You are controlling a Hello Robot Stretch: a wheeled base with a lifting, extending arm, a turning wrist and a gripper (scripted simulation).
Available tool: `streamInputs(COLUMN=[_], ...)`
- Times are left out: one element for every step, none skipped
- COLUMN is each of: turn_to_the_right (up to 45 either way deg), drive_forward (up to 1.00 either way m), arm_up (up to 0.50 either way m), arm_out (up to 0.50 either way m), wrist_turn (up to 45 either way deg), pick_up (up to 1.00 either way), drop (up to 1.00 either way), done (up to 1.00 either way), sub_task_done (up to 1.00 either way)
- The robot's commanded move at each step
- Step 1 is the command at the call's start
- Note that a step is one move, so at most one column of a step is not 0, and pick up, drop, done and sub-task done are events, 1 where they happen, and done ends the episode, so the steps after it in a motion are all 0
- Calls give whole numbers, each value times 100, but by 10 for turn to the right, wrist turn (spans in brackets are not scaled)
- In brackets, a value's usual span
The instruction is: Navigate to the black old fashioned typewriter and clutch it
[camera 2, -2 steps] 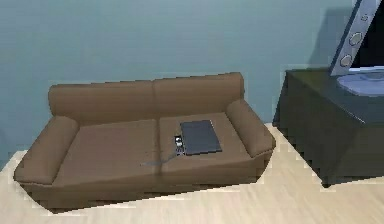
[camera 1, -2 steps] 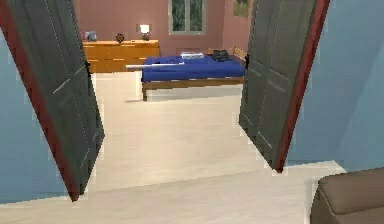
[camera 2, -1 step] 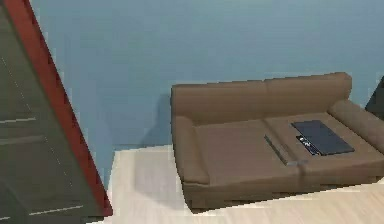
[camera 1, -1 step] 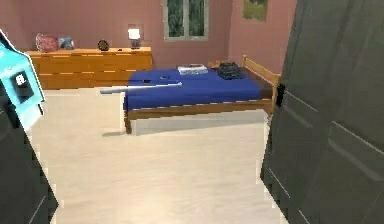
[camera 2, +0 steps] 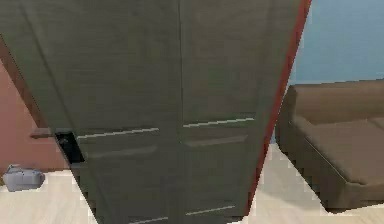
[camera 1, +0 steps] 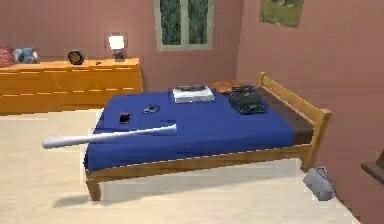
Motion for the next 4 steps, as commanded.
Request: streamInputs(turn_to_the_right=[0, -450, -150, 450], drive_forward=[75, 0, 0, 0], arm_up=[0, 0, 0, 0], arm_out=[0, 0, 0, 0], wrist_turn=[0, 0, 0, 0], pick_up=[0, 0, 0, 0], drop=[0, 0, 0, 0], done=[0, 0, 0, 0], sub_task_done=[0, 0, 0, 0])
